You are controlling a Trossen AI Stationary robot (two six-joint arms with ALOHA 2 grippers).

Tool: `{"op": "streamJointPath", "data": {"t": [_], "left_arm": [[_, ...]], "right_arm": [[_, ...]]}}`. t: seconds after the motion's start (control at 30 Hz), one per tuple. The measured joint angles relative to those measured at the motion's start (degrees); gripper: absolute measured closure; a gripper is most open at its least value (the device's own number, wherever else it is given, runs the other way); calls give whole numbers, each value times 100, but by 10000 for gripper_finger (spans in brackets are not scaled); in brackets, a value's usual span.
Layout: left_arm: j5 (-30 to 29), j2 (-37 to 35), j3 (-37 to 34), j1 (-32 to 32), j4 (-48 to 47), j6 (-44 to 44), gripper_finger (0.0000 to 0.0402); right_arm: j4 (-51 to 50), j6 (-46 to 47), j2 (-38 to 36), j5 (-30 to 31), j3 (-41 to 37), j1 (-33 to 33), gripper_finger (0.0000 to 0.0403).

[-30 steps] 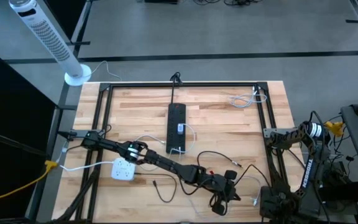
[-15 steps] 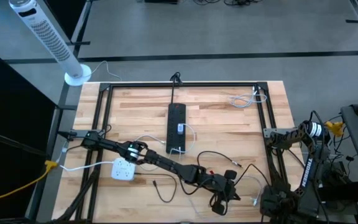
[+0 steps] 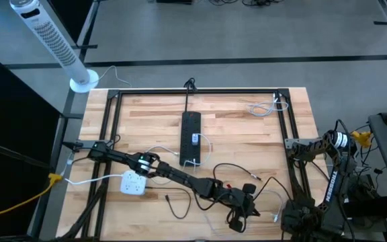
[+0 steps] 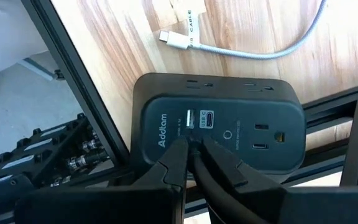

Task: Insert USB
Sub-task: Insert the black charger cable into the bottom black outlet extension

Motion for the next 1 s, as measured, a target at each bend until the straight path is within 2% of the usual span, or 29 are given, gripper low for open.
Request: {"op": "streamJointPath", "data": {"t": [0.33,0.53,0.77,1.0], "left_arm": [[-26,-1,0,0,-21,0,402],[-31,-1,0,4,-41,0,402],[-44,-1,0,7,-48,0,402],[-44,-1,0,7,-176,0,402]], "right_arm": [[-2,210,-8,-107,-111,-4,386],[-200,163,11,-468,-125,-30,386],[-254,60,13,-412,-129,-63,386],[-168,111,15,-18,-133,8,386]]}}
